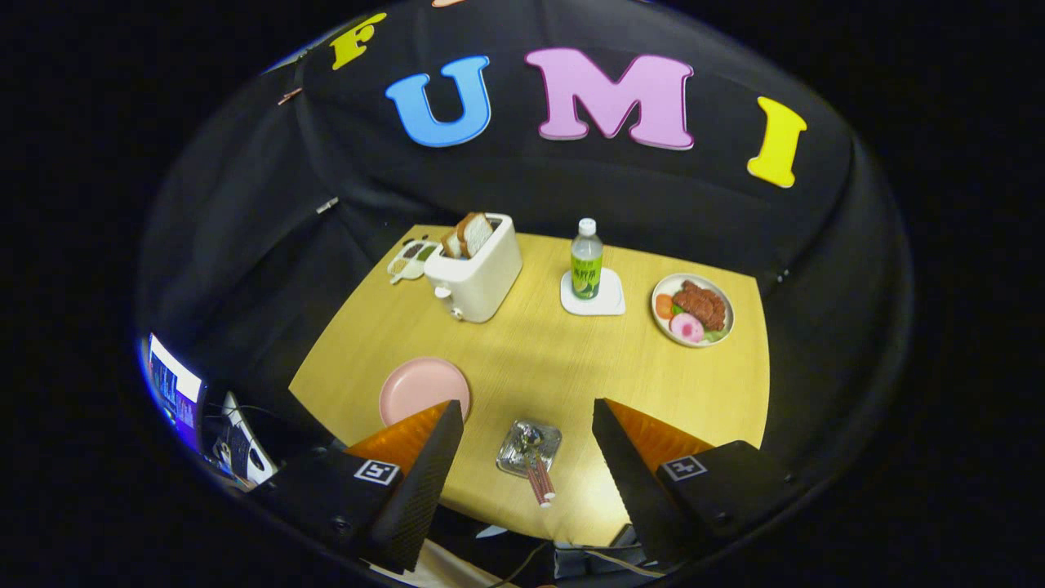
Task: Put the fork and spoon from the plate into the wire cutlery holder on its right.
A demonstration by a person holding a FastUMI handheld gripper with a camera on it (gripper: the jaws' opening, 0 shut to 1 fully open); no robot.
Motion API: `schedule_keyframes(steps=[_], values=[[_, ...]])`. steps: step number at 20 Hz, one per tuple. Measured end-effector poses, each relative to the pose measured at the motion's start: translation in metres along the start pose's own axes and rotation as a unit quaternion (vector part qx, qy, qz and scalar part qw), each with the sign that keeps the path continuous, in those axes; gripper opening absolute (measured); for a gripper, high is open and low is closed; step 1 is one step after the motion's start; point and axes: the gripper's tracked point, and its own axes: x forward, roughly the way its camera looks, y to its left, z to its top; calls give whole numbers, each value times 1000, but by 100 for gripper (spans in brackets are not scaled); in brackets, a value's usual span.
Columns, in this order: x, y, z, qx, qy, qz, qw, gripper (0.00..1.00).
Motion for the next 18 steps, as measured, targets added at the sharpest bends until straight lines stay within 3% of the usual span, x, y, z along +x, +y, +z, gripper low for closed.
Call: schedule_keyframes(steps=[3, 8, 15, 18], values=[[-18, 4, 31, 3, -99, -37, 994, 99], [-48, 17, 70, 26, -227, -86, 970, 99], [-102, 17, 117, 35, -348, -156, 924, 99], [-107, 24, 122, 30, -352, -163, 921, 99]])
